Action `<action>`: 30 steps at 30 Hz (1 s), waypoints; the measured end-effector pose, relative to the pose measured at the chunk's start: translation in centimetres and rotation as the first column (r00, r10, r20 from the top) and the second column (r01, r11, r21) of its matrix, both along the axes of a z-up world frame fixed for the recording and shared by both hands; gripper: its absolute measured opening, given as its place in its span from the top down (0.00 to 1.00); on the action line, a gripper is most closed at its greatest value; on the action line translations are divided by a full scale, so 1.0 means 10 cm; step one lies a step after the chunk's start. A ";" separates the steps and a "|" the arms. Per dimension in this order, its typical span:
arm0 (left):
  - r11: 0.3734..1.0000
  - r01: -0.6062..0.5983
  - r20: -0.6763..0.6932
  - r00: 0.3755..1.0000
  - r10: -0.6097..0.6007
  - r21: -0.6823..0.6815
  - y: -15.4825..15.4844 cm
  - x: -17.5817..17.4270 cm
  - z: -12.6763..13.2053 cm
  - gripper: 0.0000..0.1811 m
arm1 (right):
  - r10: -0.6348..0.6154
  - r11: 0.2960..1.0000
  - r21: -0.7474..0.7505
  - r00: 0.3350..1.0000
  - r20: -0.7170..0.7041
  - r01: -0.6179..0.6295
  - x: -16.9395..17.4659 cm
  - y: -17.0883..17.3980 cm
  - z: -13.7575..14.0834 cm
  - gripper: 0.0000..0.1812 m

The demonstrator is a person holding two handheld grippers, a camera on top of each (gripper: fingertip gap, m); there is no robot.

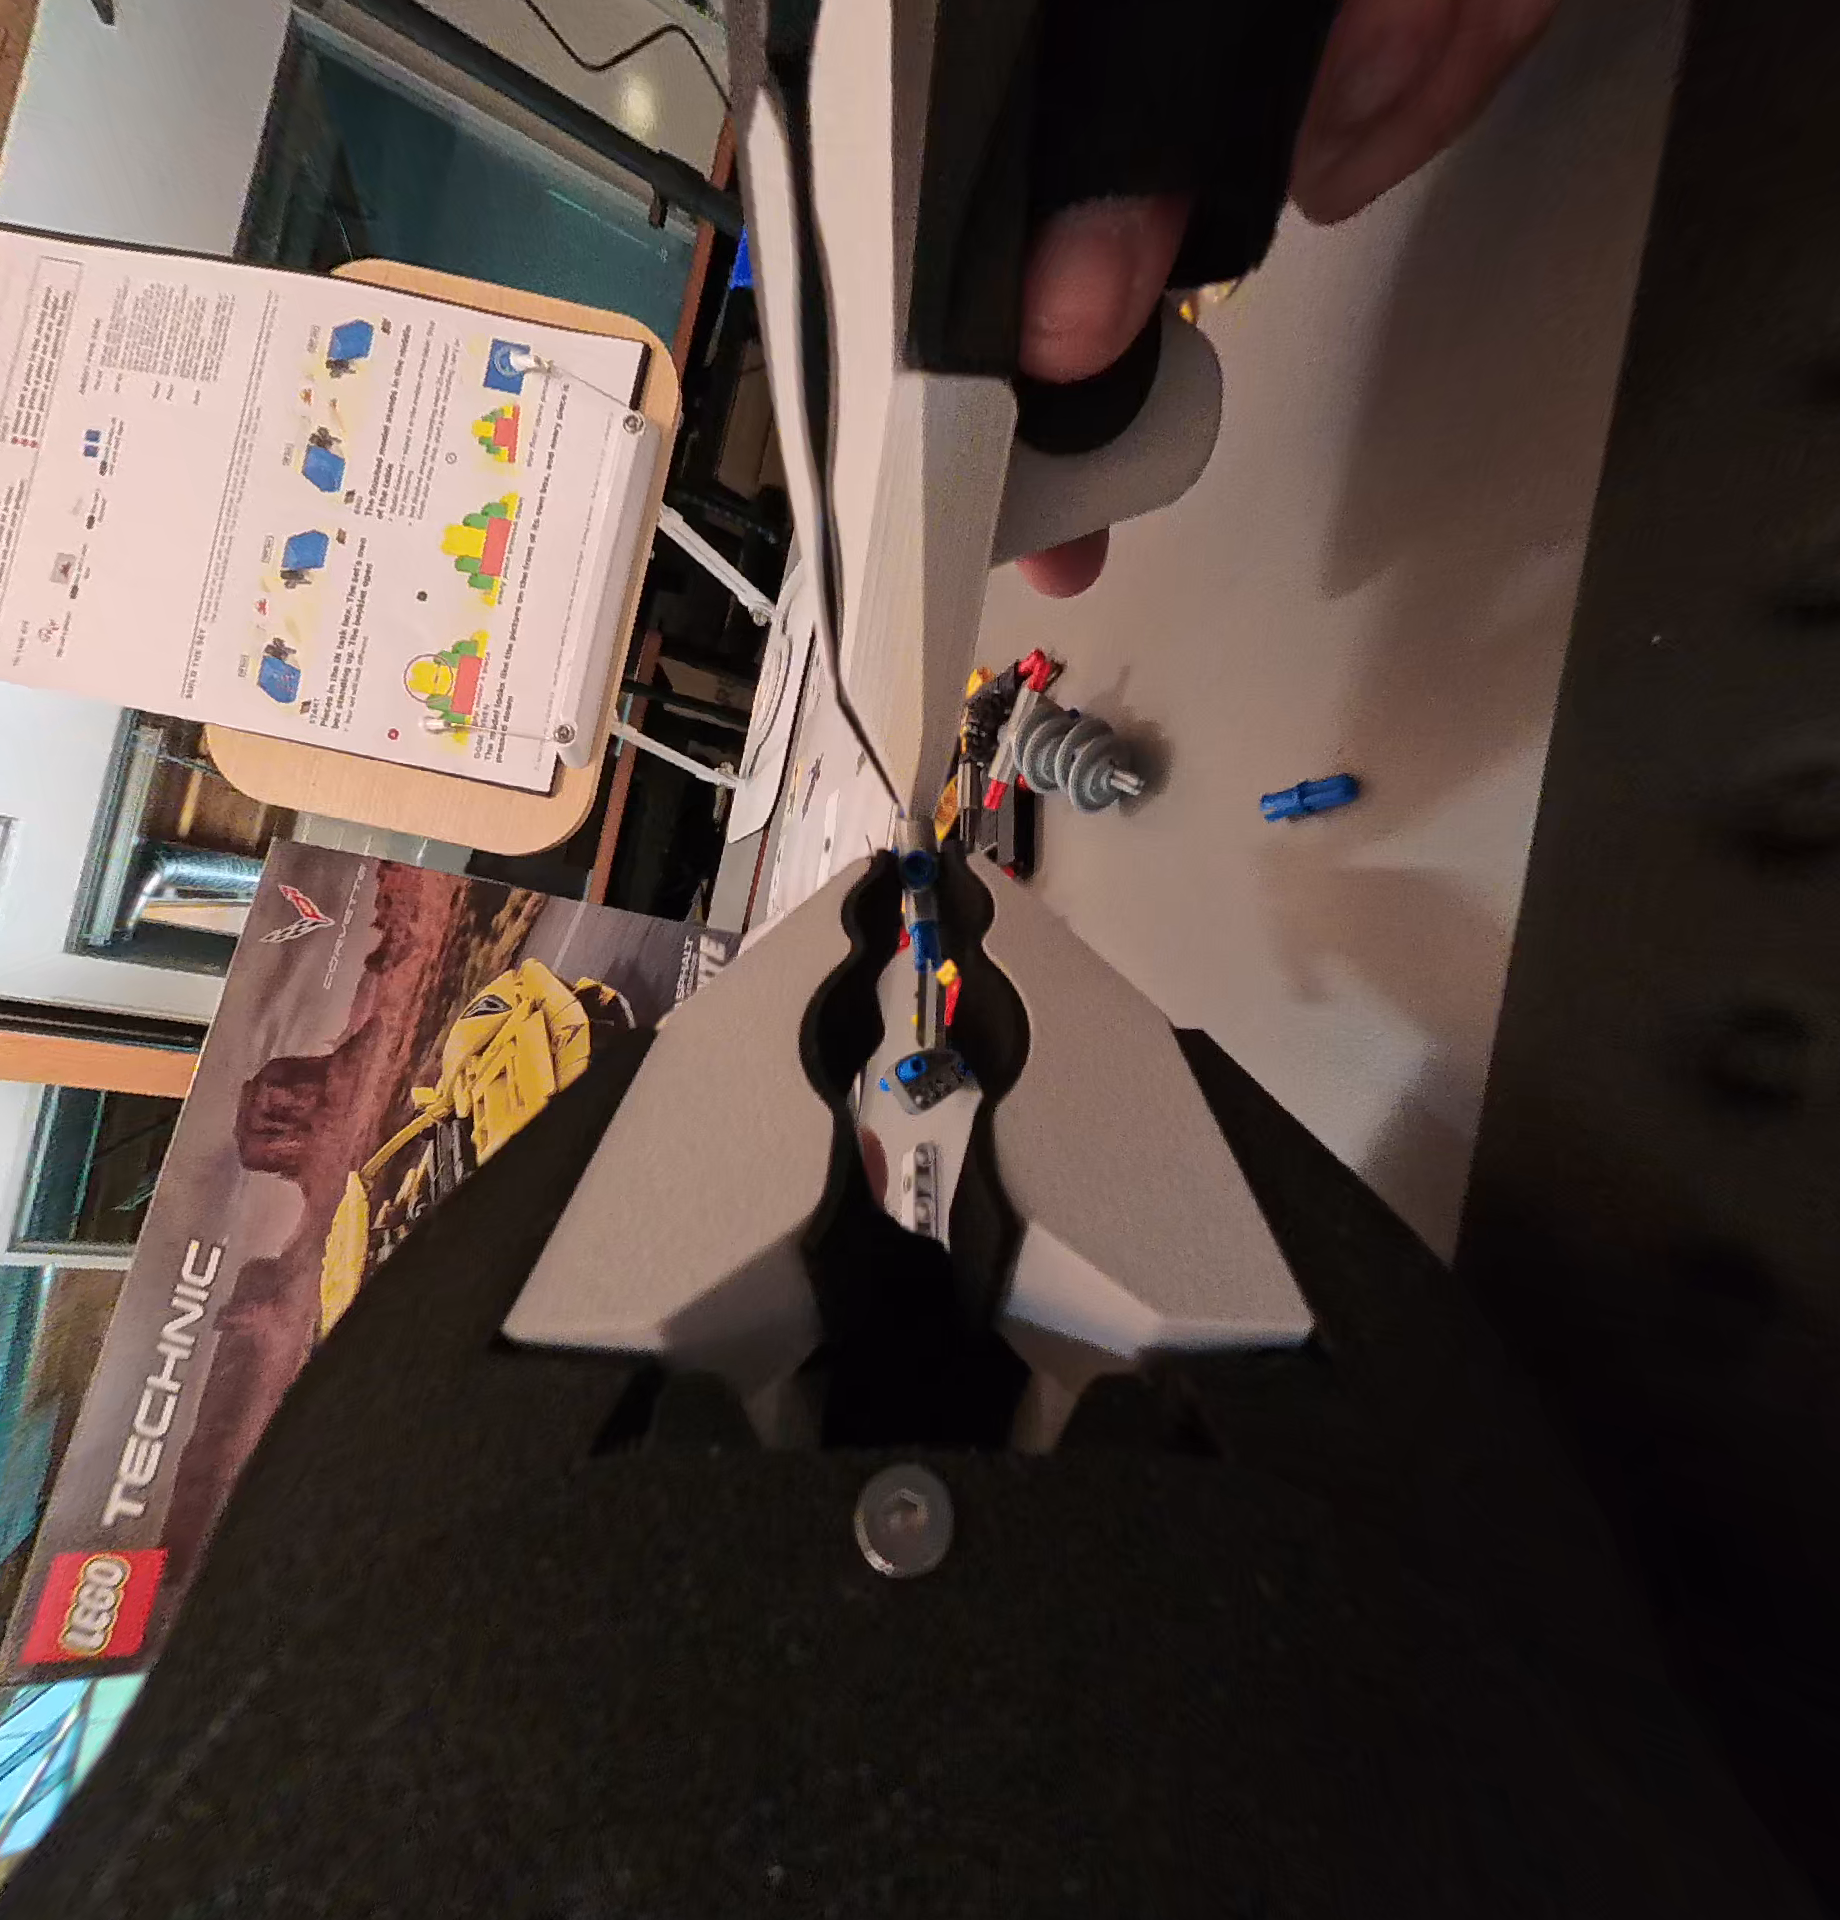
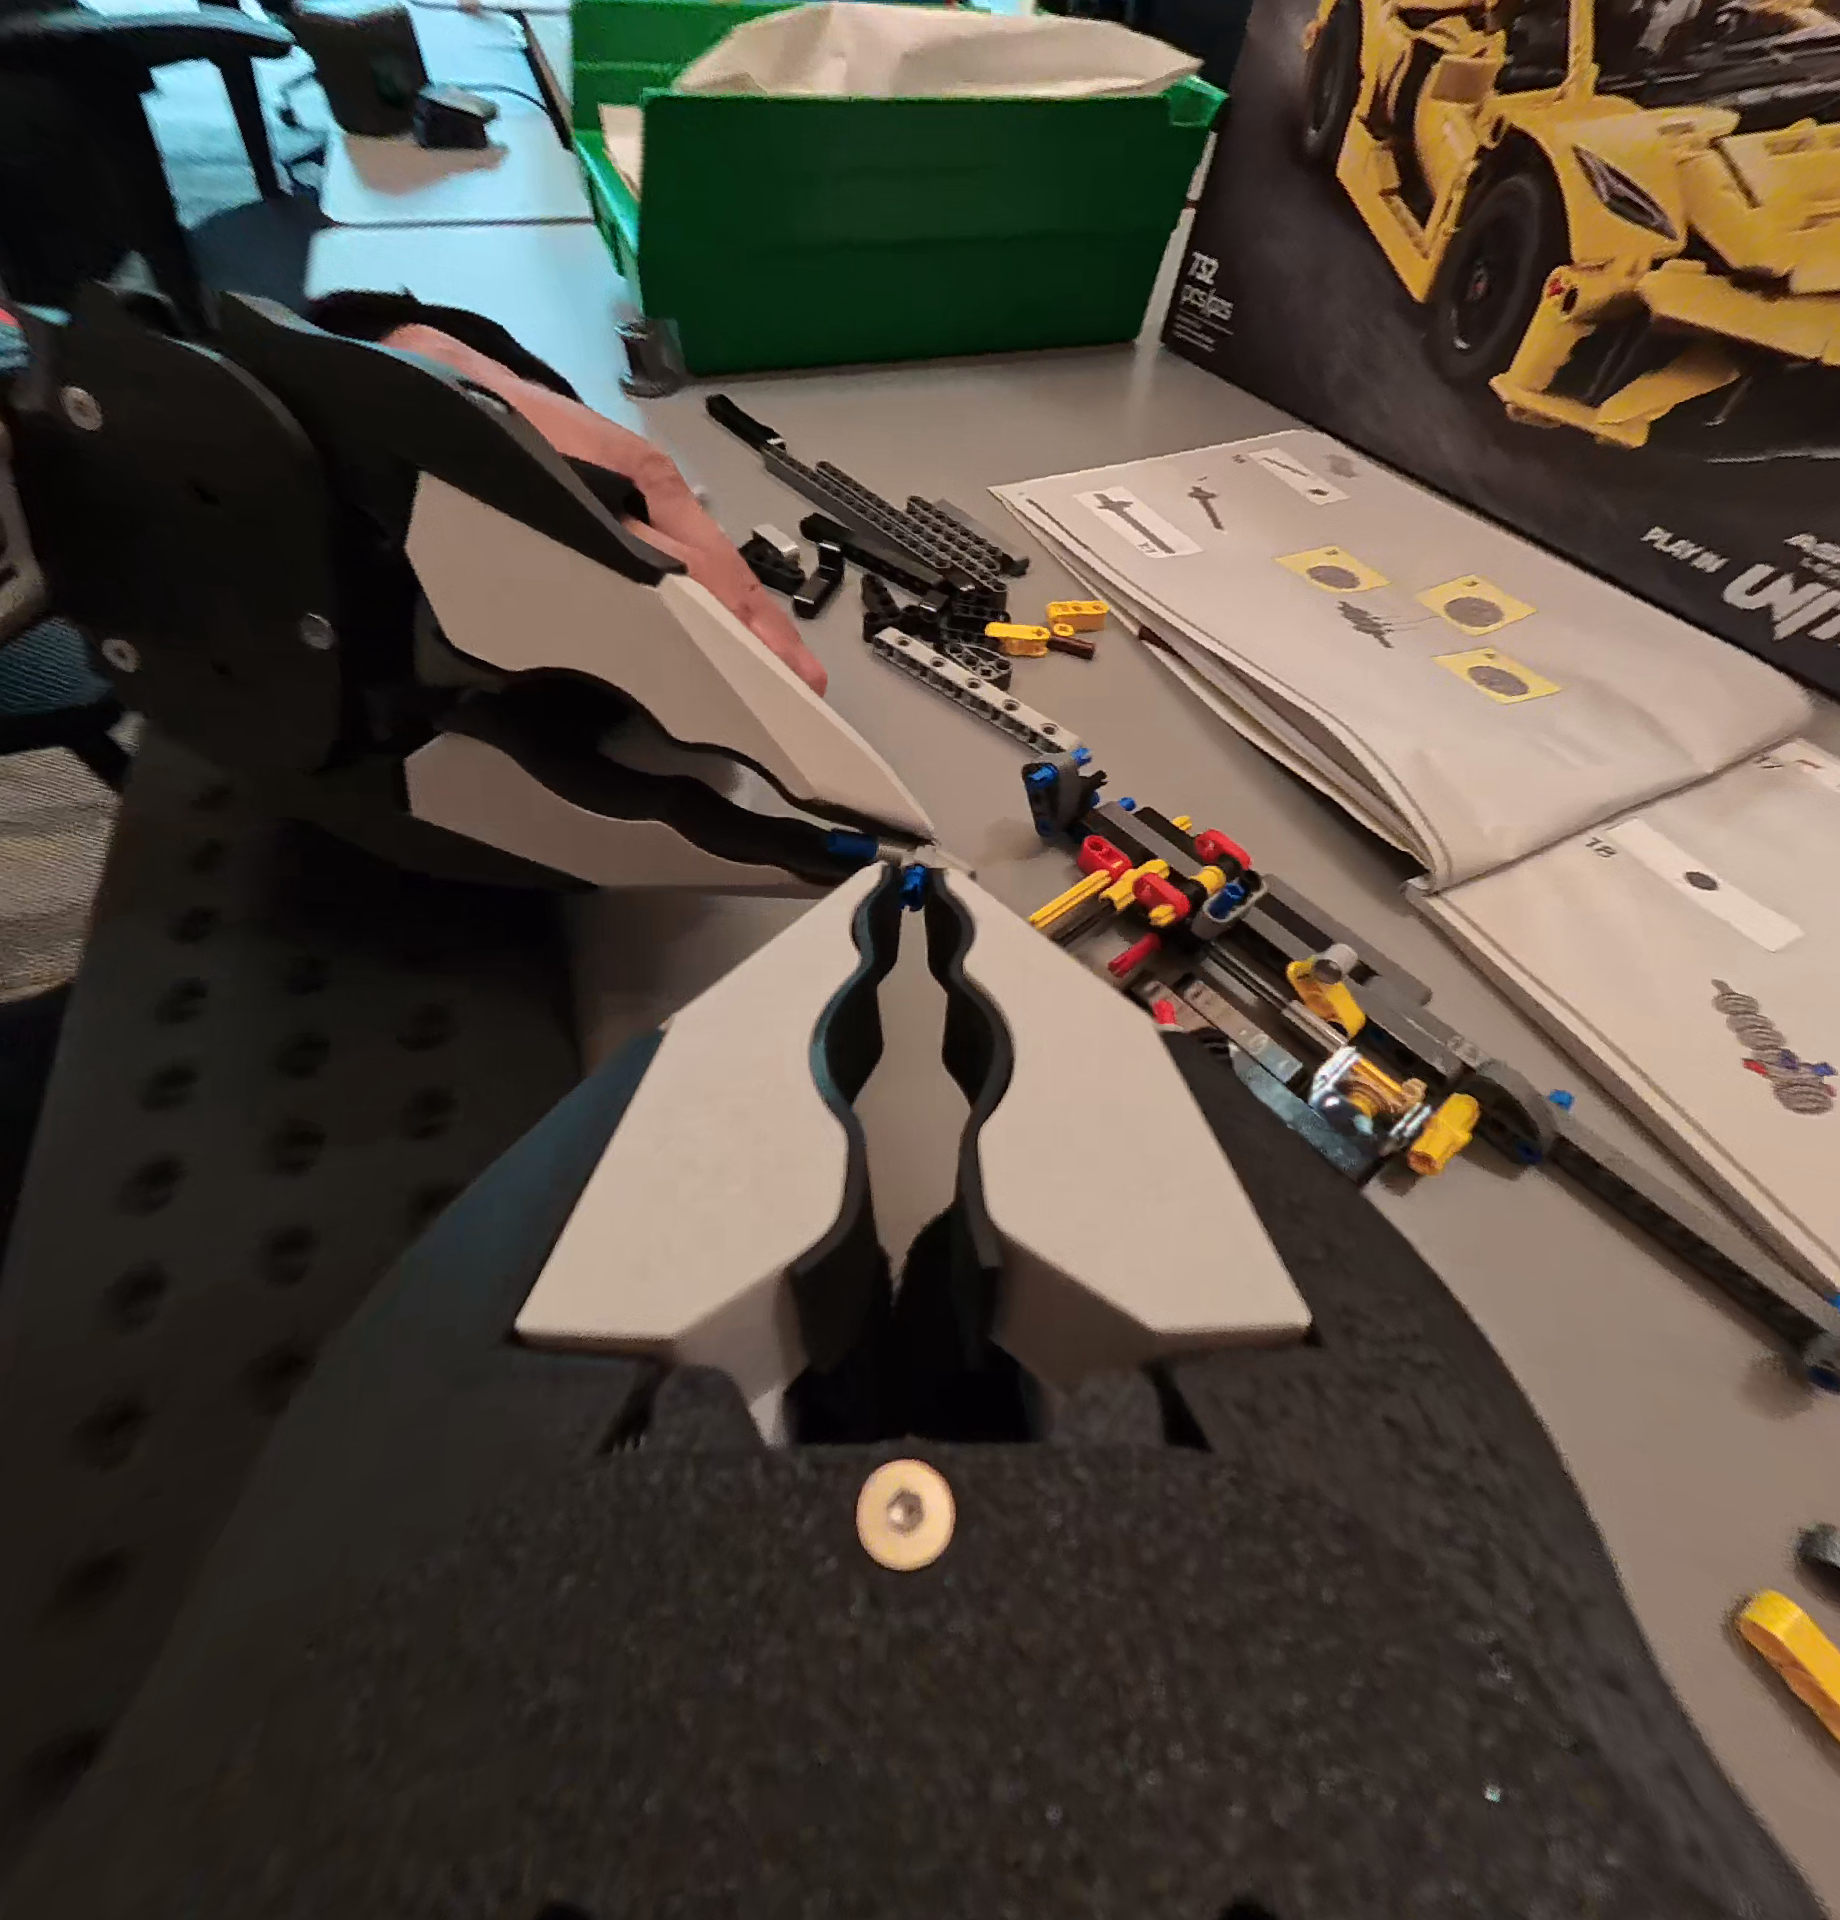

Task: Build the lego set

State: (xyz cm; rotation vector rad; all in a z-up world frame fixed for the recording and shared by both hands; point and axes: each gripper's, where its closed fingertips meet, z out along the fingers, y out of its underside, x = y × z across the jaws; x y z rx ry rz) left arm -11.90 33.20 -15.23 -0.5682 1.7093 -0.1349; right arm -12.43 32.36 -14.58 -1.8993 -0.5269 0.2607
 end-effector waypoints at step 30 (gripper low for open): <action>0.939 0.338 0.237 0.909 -0.342 0.057 -0.61 -0.19 0.41 0.97 | 0.416 0.852 -0.015 0.693 -0.589 -0.523 -0.35 -0.57 0.42 0.81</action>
